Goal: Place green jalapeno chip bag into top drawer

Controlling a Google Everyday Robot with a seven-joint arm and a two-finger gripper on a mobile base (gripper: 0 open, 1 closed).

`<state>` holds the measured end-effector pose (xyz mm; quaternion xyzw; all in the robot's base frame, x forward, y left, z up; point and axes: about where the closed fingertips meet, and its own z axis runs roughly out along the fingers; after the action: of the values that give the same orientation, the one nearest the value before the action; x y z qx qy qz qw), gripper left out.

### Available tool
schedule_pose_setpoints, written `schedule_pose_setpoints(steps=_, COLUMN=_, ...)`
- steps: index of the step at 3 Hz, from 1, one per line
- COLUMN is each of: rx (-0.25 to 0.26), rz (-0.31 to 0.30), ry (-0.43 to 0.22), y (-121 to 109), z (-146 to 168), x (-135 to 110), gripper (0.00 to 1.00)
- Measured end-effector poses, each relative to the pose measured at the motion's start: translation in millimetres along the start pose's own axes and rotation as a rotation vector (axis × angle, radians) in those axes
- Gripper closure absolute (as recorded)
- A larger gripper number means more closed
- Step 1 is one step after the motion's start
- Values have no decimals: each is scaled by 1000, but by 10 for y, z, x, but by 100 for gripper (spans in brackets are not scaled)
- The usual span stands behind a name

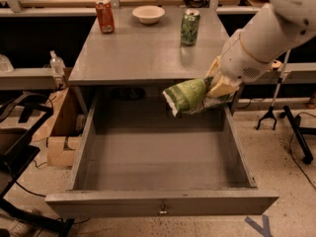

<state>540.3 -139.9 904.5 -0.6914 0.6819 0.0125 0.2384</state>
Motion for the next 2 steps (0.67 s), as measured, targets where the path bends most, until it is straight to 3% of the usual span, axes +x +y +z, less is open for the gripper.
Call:
schedule_pose_setpoints(steps=1, rx=5, rz=65, ry=14, y=294, z=425, x=135, gripper=100)
schedule_pose_setpoints(steps=2, rx=21, rz=115, ry=22, y=361, z=845, x=283, gripper=100)
